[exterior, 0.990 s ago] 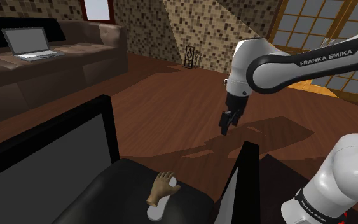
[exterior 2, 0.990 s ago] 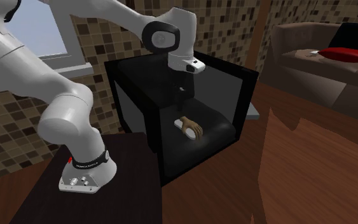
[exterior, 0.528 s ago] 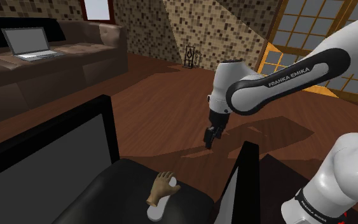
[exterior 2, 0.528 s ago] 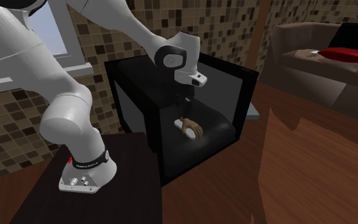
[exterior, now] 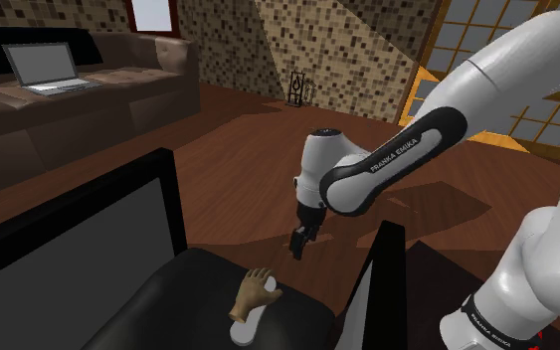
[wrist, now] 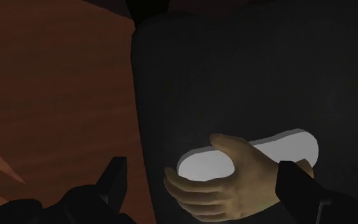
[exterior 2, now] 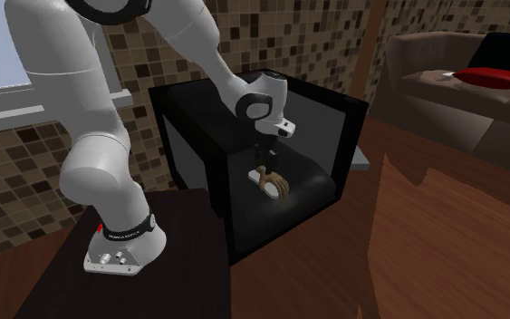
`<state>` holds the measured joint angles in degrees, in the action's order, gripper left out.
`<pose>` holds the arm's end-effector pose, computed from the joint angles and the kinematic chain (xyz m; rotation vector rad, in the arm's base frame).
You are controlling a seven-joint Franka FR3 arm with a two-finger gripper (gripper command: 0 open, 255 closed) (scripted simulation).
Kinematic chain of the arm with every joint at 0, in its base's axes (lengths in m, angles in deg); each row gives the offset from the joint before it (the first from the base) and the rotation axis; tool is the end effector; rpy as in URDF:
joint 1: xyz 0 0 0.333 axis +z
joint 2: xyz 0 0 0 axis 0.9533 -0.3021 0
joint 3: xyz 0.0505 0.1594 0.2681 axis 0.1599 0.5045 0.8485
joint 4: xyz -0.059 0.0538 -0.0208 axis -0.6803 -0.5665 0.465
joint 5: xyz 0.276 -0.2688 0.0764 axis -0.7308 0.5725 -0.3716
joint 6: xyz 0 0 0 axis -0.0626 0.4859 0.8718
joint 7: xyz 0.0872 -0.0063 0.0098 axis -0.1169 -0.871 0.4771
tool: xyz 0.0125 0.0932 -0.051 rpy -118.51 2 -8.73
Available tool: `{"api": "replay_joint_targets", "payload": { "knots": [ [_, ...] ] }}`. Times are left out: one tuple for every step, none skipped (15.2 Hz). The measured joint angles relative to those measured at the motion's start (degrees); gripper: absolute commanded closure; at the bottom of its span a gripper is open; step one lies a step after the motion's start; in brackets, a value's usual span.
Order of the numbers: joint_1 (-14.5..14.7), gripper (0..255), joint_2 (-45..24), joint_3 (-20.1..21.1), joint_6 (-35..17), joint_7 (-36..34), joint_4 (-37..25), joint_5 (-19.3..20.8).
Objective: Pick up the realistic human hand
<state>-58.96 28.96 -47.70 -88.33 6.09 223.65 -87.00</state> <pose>0.4178 0.2155 0.2673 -3.0321 -0.4853 0.1041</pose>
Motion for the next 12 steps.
{"api": "replay_joint_targets", "payload": {
  "knots": [
    [0.4,0,-1.9,0.3,-1.2,0.0,-0.7,0.2],
    [0.8,0,-3.8,0.6,-2.5,-0.1,-1.5,0.5],
    [1.3,0,-6.2,0.9,-3.7,-0.4,-2.7,1.0],
    [1.6,0,-8.3,1.0,-4.9,-0.3,-3.7,1.4],
    [2.3,0,-10.9,1.1,-6.7,-0.7,-4.6,2.0],
    [2.9,0,-12.8,1.3,-7.3,-1.0,-6.0,2.5],
    [3.4,0,-14.7,1.5,-8.3,-1.1,-6.8,2.9],
    [4.2,0,-17.0,1.5,-9.4,-1.6,-8.2,3.5],
    [4.7,0,-19.0,1.5,-10.4,-1.6,-9.3,4.0],
    [5.3,0,-21.2,1.4,-11.5,-1.5,-10.5,4.5],
    [6.1,0,-23.3,1.4,-11.7,-1.9,-12.3,5.0],
    [6.6,0,-25.1,1.3,-12.4,-1.7,-13.6,5.5]
  ]
}}
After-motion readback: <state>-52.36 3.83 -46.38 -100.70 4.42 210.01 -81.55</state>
